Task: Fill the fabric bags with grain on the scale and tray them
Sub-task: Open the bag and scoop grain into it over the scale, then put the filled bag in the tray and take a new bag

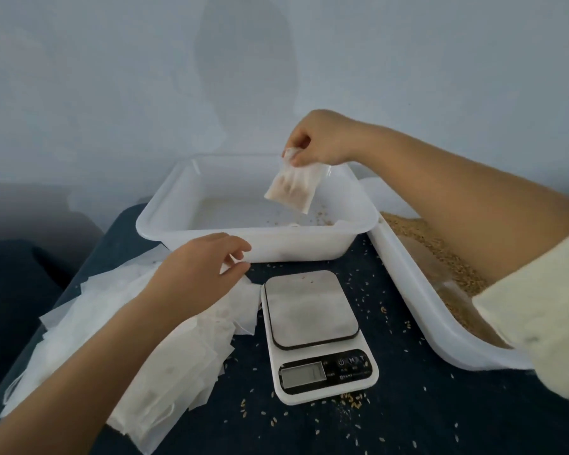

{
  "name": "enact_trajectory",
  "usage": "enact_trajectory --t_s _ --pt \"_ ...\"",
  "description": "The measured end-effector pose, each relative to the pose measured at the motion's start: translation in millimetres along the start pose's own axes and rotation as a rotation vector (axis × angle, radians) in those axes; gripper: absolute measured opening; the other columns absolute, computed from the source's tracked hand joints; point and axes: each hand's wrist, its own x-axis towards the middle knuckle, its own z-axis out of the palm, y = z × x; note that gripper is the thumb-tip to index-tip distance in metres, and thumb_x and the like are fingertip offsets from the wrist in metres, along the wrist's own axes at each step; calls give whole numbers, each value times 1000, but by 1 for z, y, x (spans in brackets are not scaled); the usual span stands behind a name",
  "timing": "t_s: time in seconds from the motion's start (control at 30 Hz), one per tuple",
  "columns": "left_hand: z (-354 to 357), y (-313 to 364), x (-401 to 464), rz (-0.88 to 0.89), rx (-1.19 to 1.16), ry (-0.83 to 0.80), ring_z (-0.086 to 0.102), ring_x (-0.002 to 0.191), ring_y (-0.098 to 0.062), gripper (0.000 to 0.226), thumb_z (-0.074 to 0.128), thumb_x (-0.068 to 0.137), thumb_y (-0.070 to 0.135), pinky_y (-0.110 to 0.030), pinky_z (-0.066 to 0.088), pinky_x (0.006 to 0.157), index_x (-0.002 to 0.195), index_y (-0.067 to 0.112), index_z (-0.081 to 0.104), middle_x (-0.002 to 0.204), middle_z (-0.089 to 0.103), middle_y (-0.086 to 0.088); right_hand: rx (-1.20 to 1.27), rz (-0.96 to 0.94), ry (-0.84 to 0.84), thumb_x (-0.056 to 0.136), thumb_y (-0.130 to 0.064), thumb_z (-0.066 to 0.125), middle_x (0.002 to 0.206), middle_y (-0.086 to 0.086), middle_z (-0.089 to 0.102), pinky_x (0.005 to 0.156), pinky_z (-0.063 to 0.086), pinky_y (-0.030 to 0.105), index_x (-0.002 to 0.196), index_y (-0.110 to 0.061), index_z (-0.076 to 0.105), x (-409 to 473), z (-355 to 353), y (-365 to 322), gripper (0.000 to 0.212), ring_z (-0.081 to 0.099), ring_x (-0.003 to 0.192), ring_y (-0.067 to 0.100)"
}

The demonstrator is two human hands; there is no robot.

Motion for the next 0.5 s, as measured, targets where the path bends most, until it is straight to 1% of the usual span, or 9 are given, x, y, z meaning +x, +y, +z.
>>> enact_trajectory --t_s 0.07,0.1,0.17,0.2,0.27,0.33,0.43,0.5 --pt "-2 -8 -4 -22 46 -66 56 87 1 21 57 88 35 -25 47 79 108 30 61 94 59 19 0 25 14 86 -18 68 102 2 67 69 44 22 106 -12 71 17 15 7 21 62 98 20" --pt "-1 -11 -6 -31 74 -101 55 89 0 22 56 88 38 -25 47 80 108 31 61 96 59 19 -16 38 11 85 -18 69 103 3 67 72 44 23 106 -12 71 23 25 11 21 61 99 20" --pt "2 -18 -7 -48 137 -180 54 95 -1 26 54 89 41 -24 46 84 113 33 57 100 56 20 -37 61 3 86 -18 69 104 4 68 81 48 29 103 -11 71 29 50 19 19 61 99 21" --pt "5 -22 -8 -61 164 -222 52 99 -2 29 53 89 43 -23 44 87 116 33 55 104 55 20 -46 68 -3 86 -18 68 103 5 68 82 48 32 101 -11 71 30 64 23 17 61 98 21" --pt "10 -31 -11 -86 222 -310 47 111 -4 37 53 88 49 -23 38 96 122 36 50 118 52 19 -61 83 -43 87 -19 66 100 7 69 80 47 33 98 -10 71 28 92 27 15 61 94 22" --pt "16 -39 -14 -78 304 -380 41 119 -6 47 52 85 54 -26 34 101 129 37 44 128 46 18 -32 100 -109 87 -20 66 98 8 70 78 47 33 97 -10 72 26 113 28 16 63 90 24" --pt "24 -48 -17 -68 353 -424 40 119 -10 53 53 85 53 -29 36 99 133 34 40 131 43 14 66 120 -175 86 -24 66 100 6 72 77 48 31 98 -11 74 24 117 27 19 64 91 22" --pt "30 -50 -18 -50 372 -424 40 118 -11 52 52 86 51 -29 37 98 133 34 40 131 43 13 100 130 -259 89 -29 65 110 -2 70 79 44 25 106 -16 73 22 110 26 23 62 96 16"
